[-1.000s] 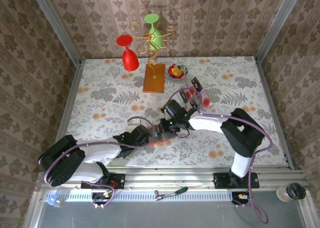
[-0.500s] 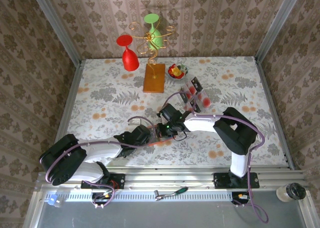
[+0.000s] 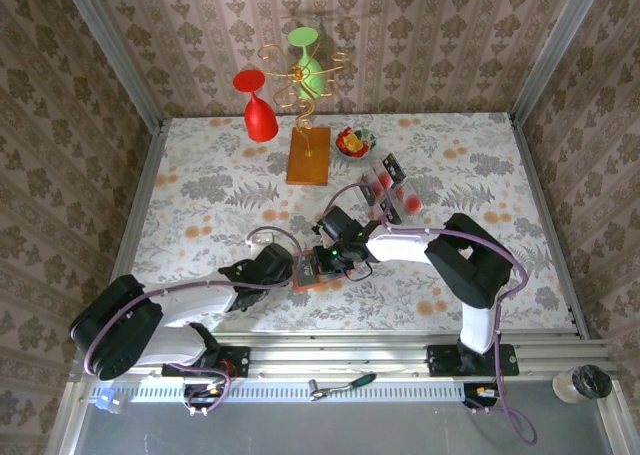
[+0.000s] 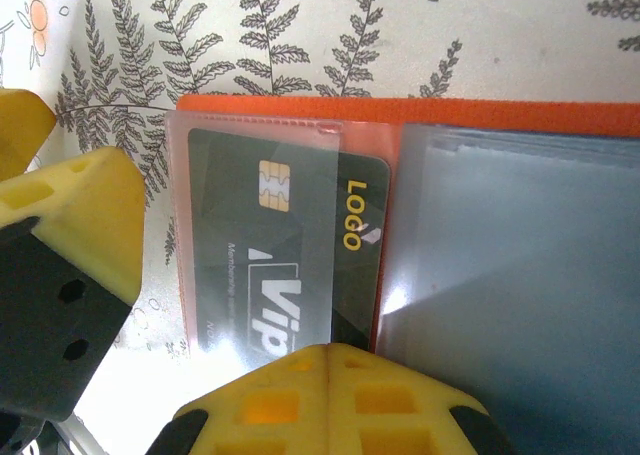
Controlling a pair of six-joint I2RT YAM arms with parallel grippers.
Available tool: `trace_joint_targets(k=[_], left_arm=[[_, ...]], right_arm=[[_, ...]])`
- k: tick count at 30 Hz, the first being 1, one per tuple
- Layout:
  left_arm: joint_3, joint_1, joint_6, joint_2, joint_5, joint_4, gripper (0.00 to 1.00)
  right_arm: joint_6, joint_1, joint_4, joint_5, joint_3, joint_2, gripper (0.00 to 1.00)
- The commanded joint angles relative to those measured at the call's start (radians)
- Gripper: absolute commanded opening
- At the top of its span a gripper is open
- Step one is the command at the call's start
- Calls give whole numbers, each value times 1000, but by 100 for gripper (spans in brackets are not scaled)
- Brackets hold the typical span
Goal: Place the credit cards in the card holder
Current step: Insert the credit card into the card slot.
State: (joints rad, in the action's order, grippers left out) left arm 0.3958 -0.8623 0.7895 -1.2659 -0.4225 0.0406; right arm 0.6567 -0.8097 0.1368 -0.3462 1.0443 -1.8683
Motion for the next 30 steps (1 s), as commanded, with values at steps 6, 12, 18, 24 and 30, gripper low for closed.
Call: trace_joint_targets(k=[6, 12, 18, 24, 30], left_arm=[[-2, 8, -9, -46, 17, 10, 70], [-4, 8, -9, -67, 18, 2, 70], [-9, 8, -10, -64, 14, 1, 70], [-12, 9, -9, -64, 16, -9, 70], [-12, 9, -8, -67, 20, -17, 70]], right_arm=[[-36, 11, 93, 26, 48, 63, 5], [-47, 37, 104, 36, 76, 43, 5], [-55, 42, 108, 37, 124, -7, 5], [-60, 42, 116, 32, 165, -63, 5], [-54, 42, 99, 45, 142, -62, 4]])
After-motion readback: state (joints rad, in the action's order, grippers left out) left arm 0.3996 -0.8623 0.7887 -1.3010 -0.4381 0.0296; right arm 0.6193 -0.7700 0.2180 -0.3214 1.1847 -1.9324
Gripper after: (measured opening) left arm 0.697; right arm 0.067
